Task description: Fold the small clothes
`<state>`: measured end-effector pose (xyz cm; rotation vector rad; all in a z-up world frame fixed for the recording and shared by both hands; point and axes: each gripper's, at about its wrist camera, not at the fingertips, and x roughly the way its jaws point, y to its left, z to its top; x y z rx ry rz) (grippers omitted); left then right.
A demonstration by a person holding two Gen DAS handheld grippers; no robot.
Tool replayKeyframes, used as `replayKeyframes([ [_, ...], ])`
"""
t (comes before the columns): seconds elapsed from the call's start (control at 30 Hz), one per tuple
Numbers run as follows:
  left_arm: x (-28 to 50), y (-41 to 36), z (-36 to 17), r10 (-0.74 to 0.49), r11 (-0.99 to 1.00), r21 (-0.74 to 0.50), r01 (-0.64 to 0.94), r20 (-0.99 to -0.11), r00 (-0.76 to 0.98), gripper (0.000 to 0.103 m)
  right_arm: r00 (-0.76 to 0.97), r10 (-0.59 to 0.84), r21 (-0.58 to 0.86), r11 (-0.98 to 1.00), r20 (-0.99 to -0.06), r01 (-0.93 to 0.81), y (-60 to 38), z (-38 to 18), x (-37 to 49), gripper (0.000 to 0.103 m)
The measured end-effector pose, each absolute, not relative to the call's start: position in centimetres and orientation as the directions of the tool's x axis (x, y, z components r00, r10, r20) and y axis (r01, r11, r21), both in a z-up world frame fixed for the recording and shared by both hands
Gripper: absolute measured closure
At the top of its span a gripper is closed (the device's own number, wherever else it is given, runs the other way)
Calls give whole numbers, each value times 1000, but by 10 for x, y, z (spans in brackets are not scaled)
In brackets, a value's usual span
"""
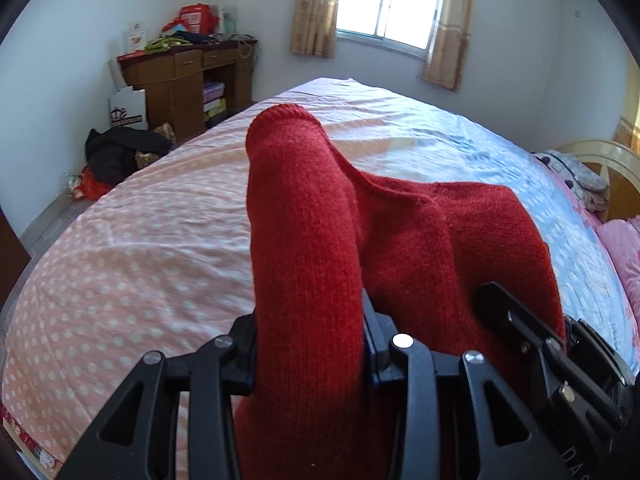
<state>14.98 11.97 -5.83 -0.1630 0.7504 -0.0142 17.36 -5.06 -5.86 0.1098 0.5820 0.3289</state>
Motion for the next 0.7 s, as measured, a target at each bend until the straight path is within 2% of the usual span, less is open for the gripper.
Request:
replayKeyframes([
  [0.5,163,193,-59,72,966,-139,-217,-663,745,63,735,436,156,894,-519,-419,31,-63,209,75],
  [0.7,176,215,-57,142,956,-107,-272,-645,751,63,739,463,121,875,-489,-468,62,-66,231,75],
])
